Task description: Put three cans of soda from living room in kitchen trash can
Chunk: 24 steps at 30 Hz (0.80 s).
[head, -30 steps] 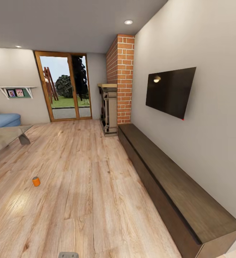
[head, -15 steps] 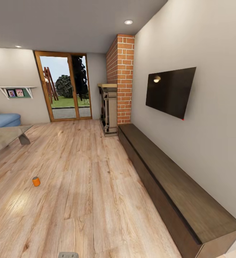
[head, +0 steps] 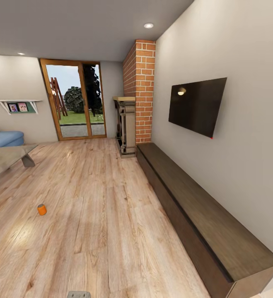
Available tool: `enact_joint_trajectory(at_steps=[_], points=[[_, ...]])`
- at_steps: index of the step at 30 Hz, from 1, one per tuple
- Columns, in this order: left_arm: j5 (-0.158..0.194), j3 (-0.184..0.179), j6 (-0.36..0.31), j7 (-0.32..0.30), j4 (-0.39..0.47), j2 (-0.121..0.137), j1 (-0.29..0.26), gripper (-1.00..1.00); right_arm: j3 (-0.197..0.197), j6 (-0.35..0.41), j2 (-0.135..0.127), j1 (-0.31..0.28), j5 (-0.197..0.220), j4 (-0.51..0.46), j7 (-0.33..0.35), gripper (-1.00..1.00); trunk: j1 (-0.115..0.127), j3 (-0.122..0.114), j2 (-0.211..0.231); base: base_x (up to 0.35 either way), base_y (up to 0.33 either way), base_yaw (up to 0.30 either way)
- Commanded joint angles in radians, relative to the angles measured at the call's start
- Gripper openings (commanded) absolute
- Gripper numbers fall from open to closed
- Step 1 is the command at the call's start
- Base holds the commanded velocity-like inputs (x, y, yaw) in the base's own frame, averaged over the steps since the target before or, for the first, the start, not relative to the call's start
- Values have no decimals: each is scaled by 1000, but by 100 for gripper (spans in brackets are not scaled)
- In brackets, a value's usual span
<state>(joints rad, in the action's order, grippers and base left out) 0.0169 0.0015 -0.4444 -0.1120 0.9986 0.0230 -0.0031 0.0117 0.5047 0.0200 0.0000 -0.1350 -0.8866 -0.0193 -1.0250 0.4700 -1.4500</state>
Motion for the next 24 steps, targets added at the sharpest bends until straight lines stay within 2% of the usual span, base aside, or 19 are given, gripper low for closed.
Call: enact_joint_trajectory(at_steps=[1, 8, 14, 24], points=[[0, 0, 0, 0, 0, 0, 0, 100, 0, 0, 0, 0, 0, 0, 0, 100, 0, 0, 0, 0, 0, 0], [0, 0, 0, 0, 0, 0, 0, 100, -1, -10, 0, 0, 1, 0, 0, 100, 0, 0, 0, 0, 0, -68], [0, 0, 0, 0, 0, 0, 0, 100, -1, -43, 0, 0, 4, 1, 6, 100, 0, 0, 0, 0, 0, -270], [0, 0, 0, 0, 0, 0, 0, 100, -1, -47, 0, 0, 3, 1, 7, 100, 0, 0, 0, 0, 0, -298]])
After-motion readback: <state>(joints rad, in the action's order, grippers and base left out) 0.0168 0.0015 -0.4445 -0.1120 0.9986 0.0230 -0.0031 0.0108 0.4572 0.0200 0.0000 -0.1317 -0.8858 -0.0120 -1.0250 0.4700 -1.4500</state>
